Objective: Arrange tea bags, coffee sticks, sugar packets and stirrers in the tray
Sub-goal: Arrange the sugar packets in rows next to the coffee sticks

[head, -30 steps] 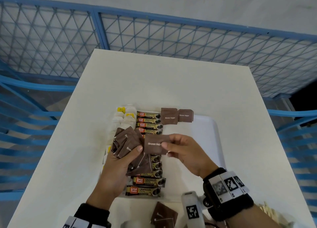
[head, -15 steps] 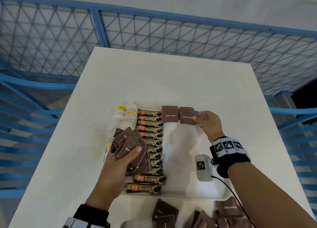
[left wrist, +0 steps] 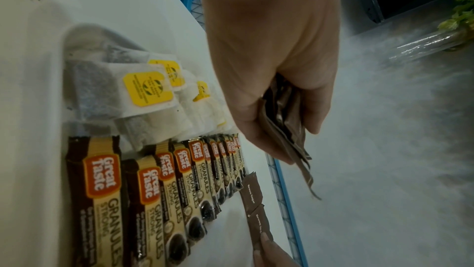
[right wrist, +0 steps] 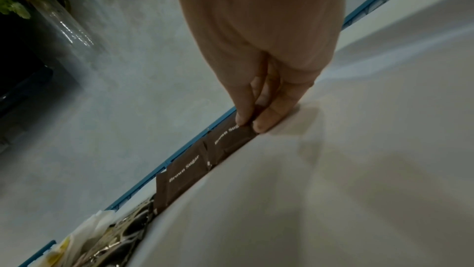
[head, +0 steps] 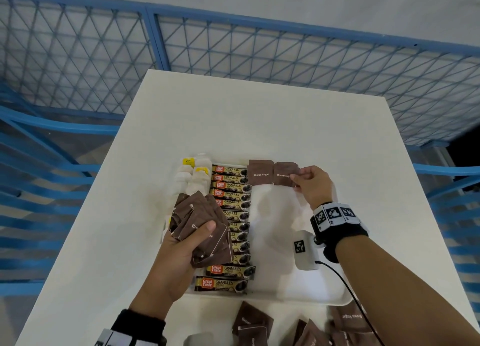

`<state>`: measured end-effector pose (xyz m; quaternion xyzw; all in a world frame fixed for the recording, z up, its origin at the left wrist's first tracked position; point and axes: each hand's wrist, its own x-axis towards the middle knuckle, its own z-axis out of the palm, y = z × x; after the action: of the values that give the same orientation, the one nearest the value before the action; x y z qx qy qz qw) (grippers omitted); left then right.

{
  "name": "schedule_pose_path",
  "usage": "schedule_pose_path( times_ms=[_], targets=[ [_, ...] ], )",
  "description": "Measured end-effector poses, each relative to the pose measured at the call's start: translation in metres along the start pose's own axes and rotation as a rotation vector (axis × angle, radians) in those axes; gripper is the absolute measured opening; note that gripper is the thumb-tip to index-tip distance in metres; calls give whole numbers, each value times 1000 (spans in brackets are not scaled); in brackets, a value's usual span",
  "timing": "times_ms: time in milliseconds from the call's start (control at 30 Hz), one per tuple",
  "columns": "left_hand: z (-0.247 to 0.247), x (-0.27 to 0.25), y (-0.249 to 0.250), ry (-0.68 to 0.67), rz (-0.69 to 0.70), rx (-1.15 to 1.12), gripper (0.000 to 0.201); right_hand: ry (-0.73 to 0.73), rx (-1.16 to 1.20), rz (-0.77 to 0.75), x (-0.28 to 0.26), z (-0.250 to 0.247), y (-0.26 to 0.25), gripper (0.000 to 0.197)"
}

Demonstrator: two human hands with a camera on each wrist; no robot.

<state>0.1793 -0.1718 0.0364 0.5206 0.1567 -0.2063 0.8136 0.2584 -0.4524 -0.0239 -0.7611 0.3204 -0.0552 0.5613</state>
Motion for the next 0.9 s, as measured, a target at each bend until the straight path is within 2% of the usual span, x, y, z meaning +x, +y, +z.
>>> schedule_pose_path(
  times_ms=[133,267,367,467,533,600,667,800,900],
  targets=[
    [2,-2,2,-10,-8,2,29,1,-36,-6,2,2,1,13],
    [3,-3,3,-12,-33,-31,32,67,-164,-54,3,3,7,27],
    [1,-3,1,17,-69,-73,22,103,-204,-83,-1,3,7,45],
    [2,-3,3,25,-83,-92,20,98,-199,-150,-18,5,-6,40],
    [4,-4,4,6,-63,-83,29,-4,-180,-201,-39,8,-21,22],
    [6,-4,5,-13,-45,-72,36,-173,-161,-266,-65,13,-36,4],
    [8,-5,5,-15,-18,-59,33,-363,-125,-326,-90,17,-48,11],
    [12,-6,5,-14,40,-42,39,-755,-24,-299,-126,23,-60,6],
    [11,-5,4,10,53,-13,36,-883,0,-240,-136,26,-57,15]
  ],
)
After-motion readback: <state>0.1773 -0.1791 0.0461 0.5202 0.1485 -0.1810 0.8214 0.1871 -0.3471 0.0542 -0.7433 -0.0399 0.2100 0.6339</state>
